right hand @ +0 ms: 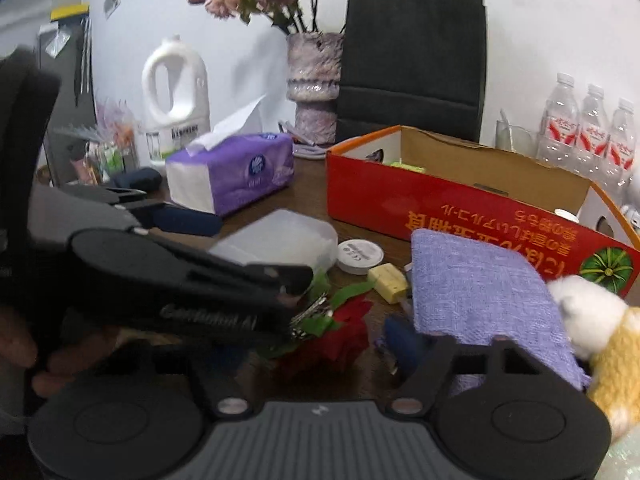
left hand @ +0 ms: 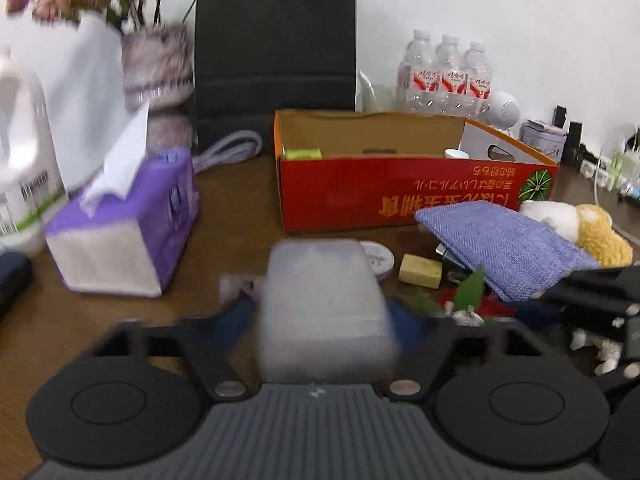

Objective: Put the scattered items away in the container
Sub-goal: 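Grasp the frosted plastic box with the left tool while the right tool grasps the red flower clip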

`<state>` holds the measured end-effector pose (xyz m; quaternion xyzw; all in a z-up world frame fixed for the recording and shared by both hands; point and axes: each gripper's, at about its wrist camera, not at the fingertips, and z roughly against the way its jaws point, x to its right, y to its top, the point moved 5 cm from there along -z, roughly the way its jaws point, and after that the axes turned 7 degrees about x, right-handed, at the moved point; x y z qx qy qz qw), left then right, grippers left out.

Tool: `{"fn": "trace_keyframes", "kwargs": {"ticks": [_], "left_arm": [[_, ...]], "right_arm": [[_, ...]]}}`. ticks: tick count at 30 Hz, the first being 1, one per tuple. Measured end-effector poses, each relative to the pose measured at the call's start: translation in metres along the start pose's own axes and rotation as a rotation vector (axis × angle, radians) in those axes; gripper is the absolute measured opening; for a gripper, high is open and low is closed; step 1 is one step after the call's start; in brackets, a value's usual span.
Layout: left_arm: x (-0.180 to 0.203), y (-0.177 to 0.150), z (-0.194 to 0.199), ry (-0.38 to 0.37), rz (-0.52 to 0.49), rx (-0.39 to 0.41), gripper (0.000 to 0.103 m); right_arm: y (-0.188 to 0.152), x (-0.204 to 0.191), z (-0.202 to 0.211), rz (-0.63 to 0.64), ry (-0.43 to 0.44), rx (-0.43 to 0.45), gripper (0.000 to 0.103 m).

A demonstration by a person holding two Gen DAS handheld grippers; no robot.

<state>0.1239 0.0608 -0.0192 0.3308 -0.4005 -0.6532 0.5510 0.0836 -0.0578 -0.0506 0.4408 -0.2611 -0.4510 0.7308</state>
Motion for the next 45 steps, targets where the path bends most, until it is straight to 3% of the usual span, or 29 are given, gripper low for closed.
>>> {"fn": "trace_keyframes", "kwargs": {"ticks": [5,8,11,16,20,23,25,27,30,31,33,35,36,40,45], "left_arm": [[-0.013,0.0,0.012,0.044,0.067,-0.011,0.067],[-0.006,0.001,0.051,0.061,0.076,0.025,0.067],[0.02,-0.013,0.099,0.019,0.076,0.051,0.067],[0.062,-0.067,0.141,0.02,-0.01,-0.031,0.067],[0.076,-0.086,0.167,0.044,-0.049,-0.011,0.067],[0.087,-0.093,0.179,0.039,-0.072,-0.021,0.07],[0.093,-0.094,0.189,0.027,-0.083,-0.008,0.071],[0.096,-0.093,0.198,0.011,-0.091,0.007,0.08],[0.095,-0.093,0.194,0.014,-0.09,0.001,0.082],[0.094,-0.094,0.19,0.02,-0.085,-0.005,0.082],[0.091,-0.097,0.183,0.034,-0.065,-0.021,0.068],[0.088,-0.098,0.18,0.033,-0.044,-0.021,0.067],[0.088,-0.098,0.181,0.029,-0.047,-0.018,0.067],[0.086,-0.087,0.185,-0.007,-0.016,0.003,0.067],[0.077,-0.036,0.176,-0.013,0.033,0.114,0.067]], "right_arm": [[0.0,0.001,0.001,-0.011,-0.015,0.008,0.051],[0.005,0.0,0.026,-0.021,-0.032,0.037,0.051],[0.003,-0.002,0.068,-0.039,-0.039,0.089,0.051],[-0.04,0.009,0.139,-0.111,-0.094,0.07,0.052],[-0.079,0.019,0.178,-0.236,-0.124,0.042,0.052],[-0.095,0.014,0.194,-0.226,-0.167,0.042,0.056],[-0.102,0.009,0.2,-0.2,-0.201,0.05,0.065],[-0.104,0.003,0.204,-0.152,-0.219,0.06,0.066],[-0.109,-0.005,0.209,-0.087,-0.243,0.057,0.077],[-0.11,-0.007,0.21,-0.074,-0.248,0.058,0.076],[-0.113,-0.008,0.209,-0.06,-0.251,0.042,0.073],[-0.116,-0.009,0.21,-0.06,-0.246,0.035,0.066],[-0.117,-0.008,0.21,-0.066,-0.243,0.033,0.051],[-0.112,-0.004,0.205,-0.1,-0.218,0.036,0.049],[-0.07,0.013,0.198,-0.172,-0.182,0.128,0.049]]}}
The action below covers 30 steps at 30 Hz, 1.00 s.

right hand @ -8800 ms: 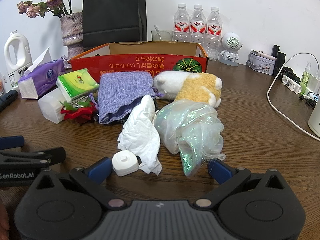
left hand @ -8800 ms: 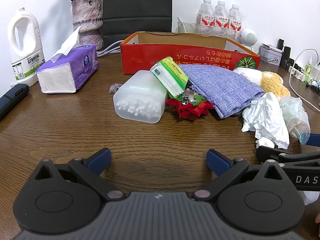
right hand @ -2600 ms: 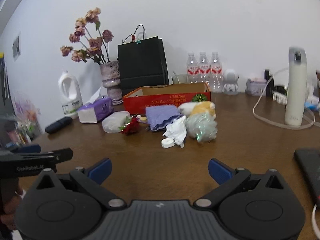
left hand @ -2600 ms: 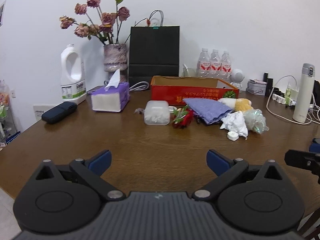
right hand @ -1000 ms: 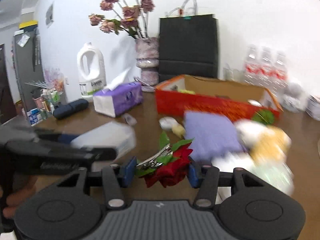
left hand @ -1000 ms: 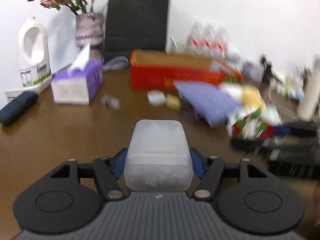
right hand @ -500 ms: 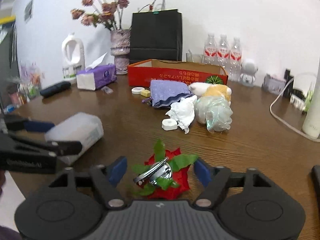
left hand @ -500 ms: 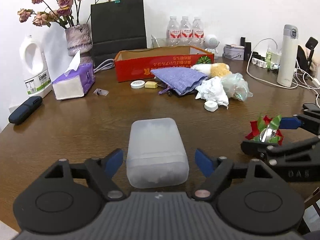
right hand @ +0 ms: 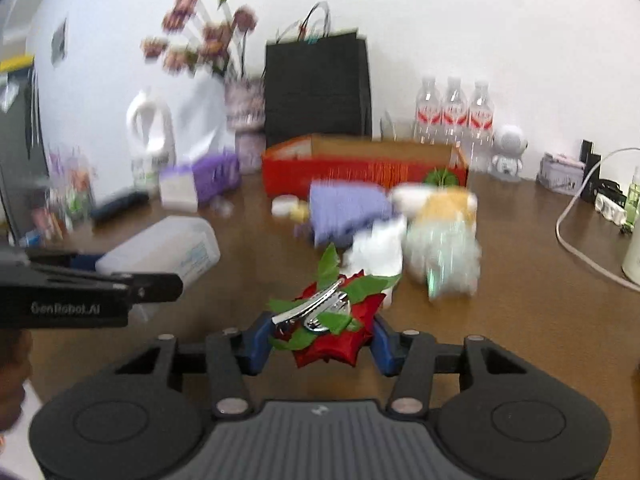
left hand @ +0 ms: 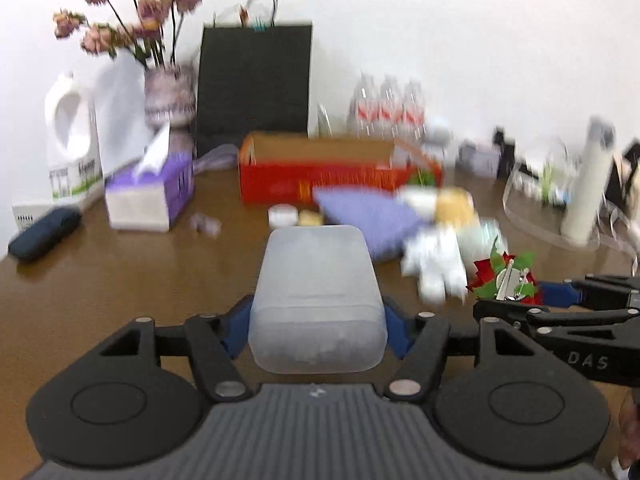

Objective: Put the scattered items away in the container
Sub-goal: 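Lower both held items into the cardboard box and open both tools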

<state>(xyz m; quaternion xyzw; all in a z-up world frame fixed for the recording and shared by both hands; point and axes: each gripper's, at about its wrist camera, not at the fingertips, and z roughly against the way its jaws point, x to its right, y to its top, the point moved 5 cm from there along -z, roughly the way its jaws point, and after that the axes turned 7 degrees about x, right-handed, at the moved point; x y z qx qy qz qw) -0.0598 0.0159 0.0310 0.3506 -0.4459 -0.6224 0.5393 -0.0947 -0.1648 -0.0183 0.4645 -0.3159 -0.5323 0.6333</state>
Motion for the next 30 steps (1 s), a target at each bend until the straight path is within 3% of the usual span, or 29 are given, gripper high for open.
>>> {"fn": "trace_keyframes", "kwargs": {"ticks": [4,8,10,14,17,19,25,28,30], "left_arm": [[-0.009,0.063,-0.049,-0.002,0.006,0.077,0.067],[-0.022,0.133,-0.131,0.002,0.005,0.106,0.067],[-0.024,0.16,-0.178,0.065,0.017,0.082,0.067],[-0.026,0.184,-0.272,0.047,0.086,-0.032,0.067],[-0.028,0.177,-0.341,-0.007,0.127,-0.189,0.067],[-0.032,0.171,-0.374,0.017,0.144,-0.251,0.067],[-0.029,0.157,-0.422,0.052,0.017,-0.35,0.067],[-0.029,0.155,-0.432,0.067,0.007,-0.343,0.068],[-0.024,0.158,-0.433,0.074,-0.031,-0.331,0.075]], "right_arm": [[0.062,0.024,-0.028,-0.016,0.011,0.087,0.049],[0.141,0.06,-0.08,0.004,0.0,0.144,0.049],[0.177,0.081,-0.123,-0.002,0.007,0.12,0.049],[0.22,0.123,-0.231,-0.029,-0.006,-0.028,0.049],[0.225,0.148,-0.308,-0.072,-0.026,-0.161,0.049],[0.22,0.16,-0.354,-0.1,-0.049,-0.257,0.049],[0.197,0.182,-0.438,-0.111,-0.114,-0.428,0.05],[0.187,0.187,-0.459,-0.088,-0.128,-0.461,0.052],[0.185,0.189,-0.466,-0.088,-0.142,-0.485,0.056]]}}
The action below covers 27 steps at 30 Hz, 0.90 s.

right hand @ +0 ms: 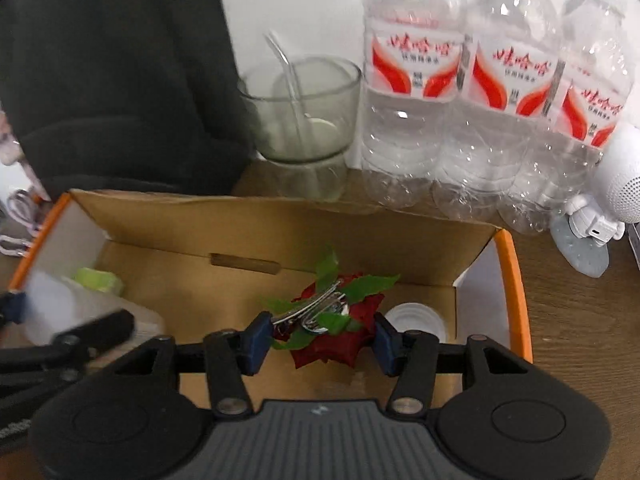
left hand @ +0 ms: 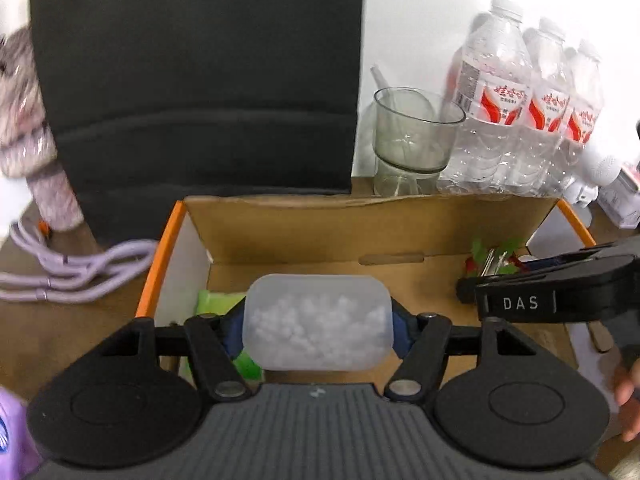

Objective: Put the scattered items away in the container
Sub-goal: 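Lower both held items into the cardboard box and open both tools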

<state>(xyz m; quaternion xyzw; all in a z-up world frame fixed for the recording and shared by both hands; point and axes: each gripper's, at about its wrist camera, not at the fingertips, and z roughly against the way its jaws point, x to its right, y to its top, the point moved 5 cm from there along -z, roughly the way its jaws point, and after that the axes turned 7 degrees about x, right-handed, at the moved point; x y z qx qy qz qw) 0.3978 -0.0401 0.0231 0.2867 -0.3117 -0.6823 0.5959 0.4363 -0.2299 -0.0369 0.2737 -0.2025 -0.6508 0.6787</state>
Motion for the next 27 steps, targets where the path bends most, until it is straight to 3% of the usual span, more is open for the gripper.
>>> {"fn": "trace_keyframes", "kwargs": {"ticks": [3,6,13,19,21,23,25,27], "left_arm": [[0.003,0.008,0.008,-0.027,-0.03,0.011,0.077],[-0.007,0.02,0.024,-0.022,0.019,0.008,0.078],[-0.033,0.036,0.088,0.011,0.088,-0.004,0.08],[-0.036,0.03,0.152,0.018,0.085,0.03,0.09],[-0.036,0.018,0.177,0.056,0.11,0.112,0.096],[-0.035,-0.002,0.207,0.106,0.146,0.28,0.098],[-0.028,-0.027,0.231,0.086,0.122,0.462,0.102],[-0.019,-0.05,0.245,0.101,0.069,0.571,0.102]], "right_arm": [[0.003,0.009,0.006,-0.034,0.002,0.009,0.067],[0.009,0.014,0.026,-0.066,0.022,0.027,0.073],[0.015,0.025,0.101,-0.098,0.0,0.071,0.076],[-0.001,0.016,0.172,-0.097,0.011,0.088,0.079],[-0.014,0.007,0.191,-0.083,0.019,0.118,0.084],[-0.033,-0.002,0.21,-0.072,0.026,0.191,0.084],[-0.06,-0.016,0.233,-0.049,0.038,0.369,0.085],[-0.091,-0.03,0.248,0.001,0.027,0.541,0.088]]}}
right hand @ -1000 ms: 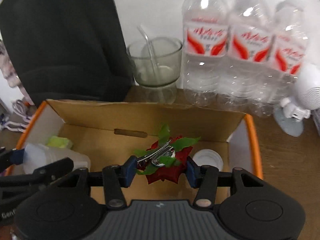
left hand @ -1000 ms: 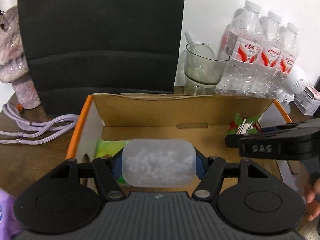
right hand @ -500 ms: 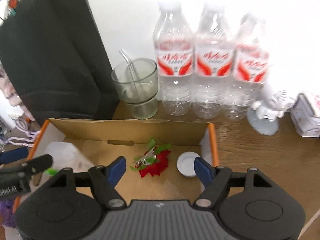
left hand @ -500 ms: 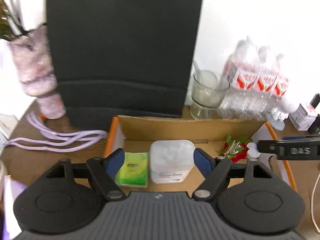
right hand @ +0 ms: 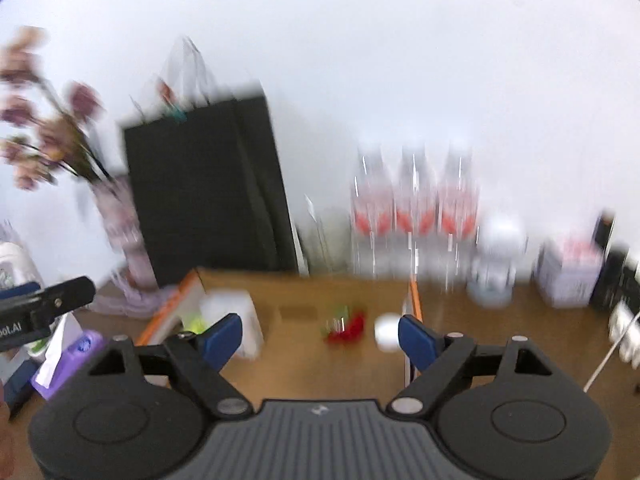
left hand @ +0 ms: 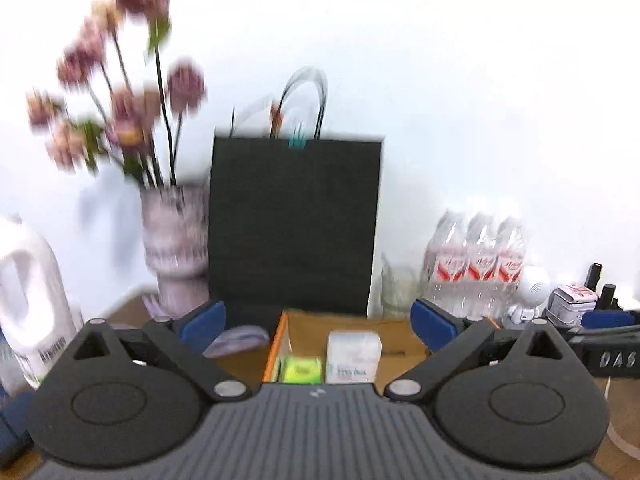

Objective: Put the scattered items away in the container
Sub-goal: 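Lower both held items into the cardboard box and open both tools, then grasp the small clear bag with the left tool while the right tool grasps the crumpled tissue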

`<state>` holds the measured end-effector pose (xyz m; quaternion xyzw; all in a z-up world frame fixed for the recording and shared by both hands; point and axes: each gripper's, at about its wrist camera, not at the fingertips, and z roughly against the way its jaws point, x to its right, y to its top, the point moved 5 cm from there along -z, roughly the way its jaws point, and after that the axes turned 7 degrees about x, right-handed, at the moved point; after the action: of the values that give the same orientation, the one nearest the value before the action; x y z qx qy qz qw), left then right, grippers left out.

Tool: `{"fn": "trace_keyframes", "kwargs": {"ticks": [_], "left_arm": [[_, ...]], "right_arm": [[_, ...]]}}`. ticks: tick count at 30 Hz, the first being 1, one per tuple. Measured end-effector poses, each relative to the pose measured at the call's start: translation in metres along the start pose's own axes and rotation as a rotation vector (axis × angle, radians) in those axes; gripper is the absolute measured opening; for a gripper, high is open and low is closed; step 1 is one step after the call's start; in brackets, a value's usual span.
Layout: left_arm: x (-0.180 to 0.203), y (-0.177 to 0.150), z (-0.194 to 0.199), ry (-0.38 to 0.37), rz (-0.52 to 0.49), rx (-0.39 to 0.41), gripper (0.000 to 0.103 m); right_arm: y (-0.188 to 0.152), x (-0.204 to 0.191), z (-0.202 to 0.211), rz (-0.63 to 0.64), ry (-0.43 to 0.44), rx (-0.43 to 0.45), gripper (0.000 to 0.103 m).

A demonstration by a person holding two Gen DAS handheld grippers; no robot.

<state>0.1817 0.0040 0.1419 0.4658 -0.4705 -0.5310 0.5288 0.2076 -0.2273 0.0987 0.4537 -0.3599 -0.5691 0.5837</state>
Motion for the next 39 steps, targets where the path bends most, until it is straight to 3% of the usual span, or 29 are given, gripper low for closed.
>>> {"fn": "trace_keyframes", "kwargs": {"ticks": [2,5,8,13,17,20,25,30,32,34,35,39], "left_arm": [[0.006,-0.012,0.015,-0.01,-0.05,0.04,0.102],[0.006,-0.025,0.033,-0.011,-0.086,0.053,0.102],[-0.004,-0.044,0.07,0.019,-0.06,0.03,0.103],[-0.012,-0.095,0.152,-0.066,-0.003,-0.012,0.103],[-0.017,-0.129,0.209,-0.085,0.042,-0.067,0.103],[-0.016,-0.15,0.24,-0.097,0.024,-0.065,0.103],[-0.012,-0.161,0.25,-0.122,0.016,-0.094,0.103],[-0.01,-0.164,0.248,-0.136,0.001,-0.089,0.103],[-0.01,-0.165,0.244,-0.138,-0.002,-0.096,0.103],[-0.011,-0.167,0.238,-0.133,-0.01,-0.107,0.103],[-0.011,-0.166,0.233,-0.13,-0.022,-0.11,0.103],[-0.021,-0.152,0.202,-0.092,-0.085,-0.056,0.103]], "right_arm": [[-0.022,-0.011,0.015,0.048,-0.001,0.064,0.088],[-0.043,-0.021,0.028,0.059,-0.005,0.064,0.088],[-0.058,-0.029,0.052,0.044,-0.035,0.063,0.088],[-0.119,-0.05,0.126,0.02,0.023,0.055,0.092],[-0.171,-0.056,0.178,0.047,0.007,0.031,0.092],[-0.201,-0.058,0.213,0.029,0.01,0.005,0.092],[-0.227,-0.064,0.256,0.048,-0.01,0.034,0.092],[-0.223,-0.064,0.254,0.059,-0.025,0.046,0.091],[-0.222,-0.064,0.247,0.053,-0.002,0.03,0.086],[-0.222,-0.066,0.236,0.057,0.04,-0.009,0.061],[-0.222,-0.068,0.227,0.067,0.056,-0.035,0.055],[-0.213,-0.073,0.191,0.112,0.056,-0.056,0.053]]}}
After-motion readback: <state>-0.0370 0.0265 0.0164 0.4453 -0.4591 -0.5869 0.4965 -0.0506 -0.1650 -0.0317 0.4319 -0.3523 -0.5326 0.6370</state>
